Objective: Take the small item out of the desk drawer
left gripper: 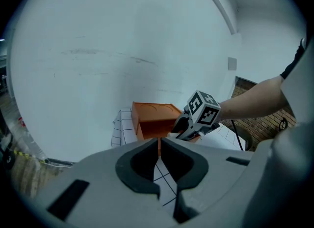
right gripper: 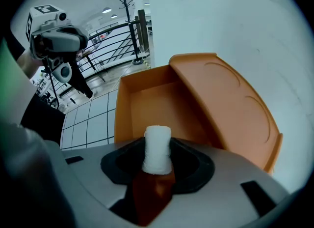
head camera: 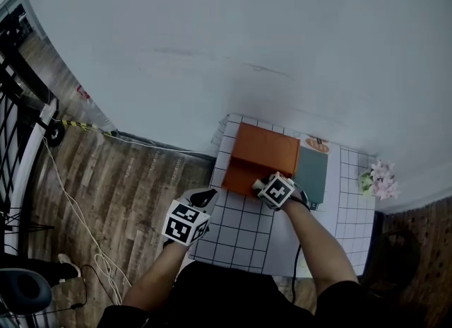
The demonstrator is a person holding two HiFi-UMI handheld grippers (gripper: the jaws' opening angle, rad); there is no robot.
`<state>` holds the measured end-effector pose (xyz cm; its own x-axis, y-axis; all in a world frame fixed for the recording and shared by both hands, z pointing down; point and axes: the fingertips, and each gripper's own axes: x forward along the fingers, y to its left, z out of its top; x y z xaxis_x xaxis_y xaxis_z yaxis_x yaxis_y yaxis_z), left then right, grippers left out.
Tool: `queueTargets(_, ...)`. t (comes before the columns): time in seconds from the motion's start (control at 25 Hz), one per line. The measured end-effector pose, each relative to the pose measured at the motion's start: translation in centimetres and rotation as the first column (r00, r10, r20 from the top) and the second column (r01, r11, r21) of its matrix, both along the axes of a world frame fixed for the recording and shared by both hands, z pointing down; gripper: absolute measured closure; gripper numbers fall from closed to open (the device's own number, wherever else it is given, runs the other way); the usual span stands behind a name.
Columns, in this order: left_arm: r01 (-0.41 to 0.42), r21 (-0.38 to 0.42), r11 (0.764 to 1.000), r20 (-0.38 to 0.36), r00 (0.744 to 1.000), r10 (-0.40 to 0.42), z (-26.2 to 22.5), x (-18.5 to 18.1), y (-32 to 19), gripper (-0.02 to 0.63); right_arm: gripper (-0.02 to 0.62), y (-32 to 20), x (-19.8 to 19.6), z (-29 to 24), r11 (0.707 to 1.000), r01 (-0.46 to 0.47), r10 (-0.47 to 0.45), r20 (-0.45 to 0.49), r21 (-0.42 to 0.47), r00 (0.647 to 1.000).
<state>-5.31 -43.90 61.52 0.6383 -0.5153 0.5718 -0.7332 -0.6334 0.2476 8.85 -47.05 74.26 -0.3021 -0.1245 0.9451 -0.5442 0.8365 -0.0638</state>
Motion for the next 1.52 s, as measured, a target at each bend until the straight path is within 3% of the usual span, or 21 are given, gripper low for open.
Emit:
queueTargets(0.12, 0.007, -0.013, 1.000, -0.002, 1.000, -0.007, 0.4, -0.5, 0.6, 0.580, 0.433, -0.7, 0.1, 0.1, 1.000, -0.012, 0.012, -0.013, 0.020, 1.000)
queueTargets(0.28, -0.014, -0.032, 0.999, 0.002, 1.000, 0.014, -0.2, -0.6, 2.4, 0.580, 0.427, 0.0, -0.5, 0.9, 0.999, -0.028, 0.028, -0.008, -0.018, 1.000)
queueTargets(0.44, -0.016, 0.000, 1.000, 0.025, 1.000, 0.016, -2.0, -0.8, 3.2, 0.580, 0.423, -0.7, -0.2, 0.4, 1.000, -0.022, 0.023, -0.038, 0.020, 0.999)
queueTargets(0.56, 0.014, 0.020, 1.000, 0.034, 0.999, -0.015, -3.0, -1.0, 3.3, 0.580, 0.426, -1.3, -0.5, -1.4, 0.996, 0.002, -0.004, 0.019, 0.093, 1.000)
queueTargets(0.76, 0.075, 0.048, 0.996, 0.021, 0.997, -0.076, -4.6, 1.8, 4.0, 0.580, 0.427, -0.9, 1.5, -6.7, 0.972, -0.038, 0.005, 0.143, 0.232, 0.990)
queueTargets(0.88, 0.091, 0.064, 0.994, 0.011, 0.996, -0.092, -5.7, 5.0, 4.6, 0.580, 0.428, 0.5, 3.2, -12.0, 0.936, -0.115, 0.014, 0.291, 0.333, 0.957)
queueTargets(1.0, 0.051, 0.100, 0.994, 0.009, 0.999, -0.052, -7.4, 9.7, 5.5, 0.580, 0.428, 2.5, 6.1, -15.4, 0.917, -0.181, 0.022, 0.410, 0.354, 0.912)
queueTargets(1.24, -0.039, 0.144, 0.989, -0.016, 0.999, 0.041, -10.2, 17.3, 7.3, 0.580, 0.428, 6.6, 12.6, -20.4, 0.906, -0.279, 0.076, 0.525, 0.319, 0.848)
queueTargets(1.52, -0.130, 0.185, 0.974, -0.016, 0.991, 0.135, -12.6, 22.6, 7.6, 0.580, 0.428, 10.1, 17.5, -28.6, 0.829, -0.419, 0.064, 0.681, 0.371, 0.730)
